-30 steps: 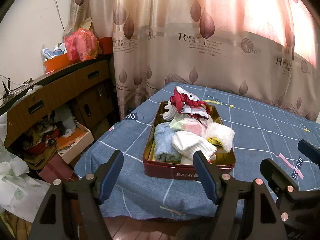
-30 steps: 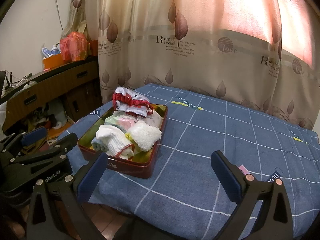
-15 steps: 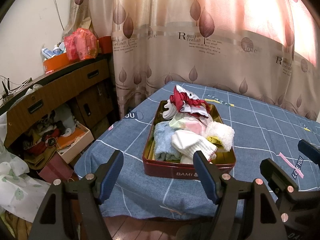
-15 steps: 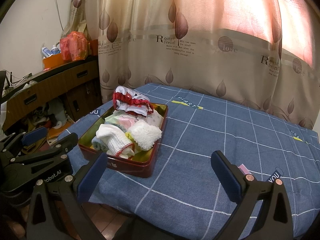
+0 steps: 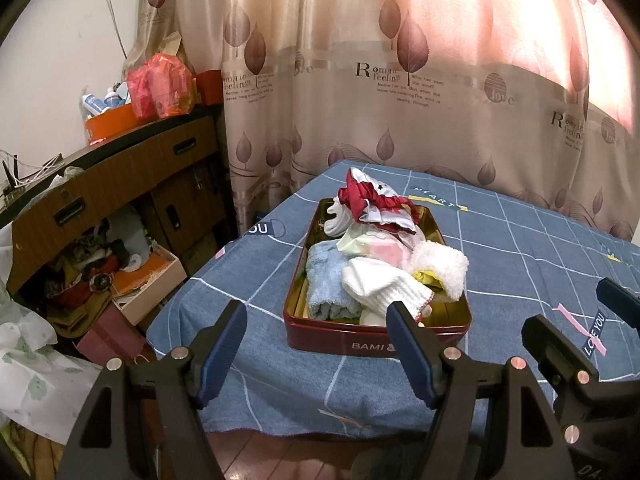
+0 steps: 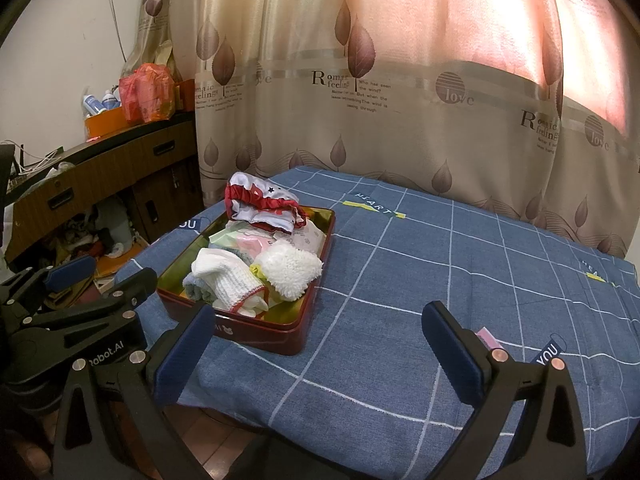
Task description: Organize soft objects
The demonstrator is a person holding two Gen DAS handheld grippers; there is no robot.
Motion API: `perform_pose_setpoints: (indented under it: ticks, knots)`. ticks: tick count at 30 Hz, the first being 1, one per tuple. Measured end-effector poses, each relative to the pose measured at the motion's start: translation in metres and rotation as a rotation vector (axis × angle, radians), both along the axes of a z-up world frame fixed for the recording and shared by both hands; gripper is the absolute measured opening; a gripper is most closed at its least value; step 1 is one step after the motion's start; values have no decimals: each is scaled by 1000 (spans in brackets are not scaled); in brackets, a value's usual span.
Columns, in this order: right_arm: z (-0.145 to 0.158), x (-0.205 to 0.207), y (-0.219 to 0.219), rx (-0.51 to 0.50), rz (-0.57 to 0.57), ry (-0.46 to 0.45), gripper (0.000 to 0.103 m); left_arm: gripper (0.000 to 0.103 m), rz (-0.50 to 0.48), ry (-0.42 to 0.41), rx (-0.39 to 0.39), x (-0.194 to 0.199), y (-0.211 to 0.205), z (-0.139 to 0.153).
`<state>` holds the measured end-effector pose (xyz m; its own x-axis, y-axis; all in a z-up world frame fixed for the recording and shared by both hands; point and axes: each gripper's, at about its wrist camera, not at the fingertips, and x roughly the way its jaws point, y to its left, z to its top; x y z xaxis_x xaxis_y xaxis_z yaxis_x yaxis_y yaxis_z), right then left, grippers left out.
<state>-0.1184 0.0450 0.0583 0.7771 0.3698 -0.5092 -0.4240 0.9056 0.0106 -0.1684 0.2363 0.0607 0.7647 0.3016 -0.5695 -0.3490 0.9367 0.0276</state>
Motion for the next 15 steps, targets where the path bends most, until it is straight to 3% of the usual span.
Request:
perform_pose_setpoints:
  ticks: [15]
  knots:
    - [1,0,-1,1,2,0,102,74,-5,15,-21,3,3,0]
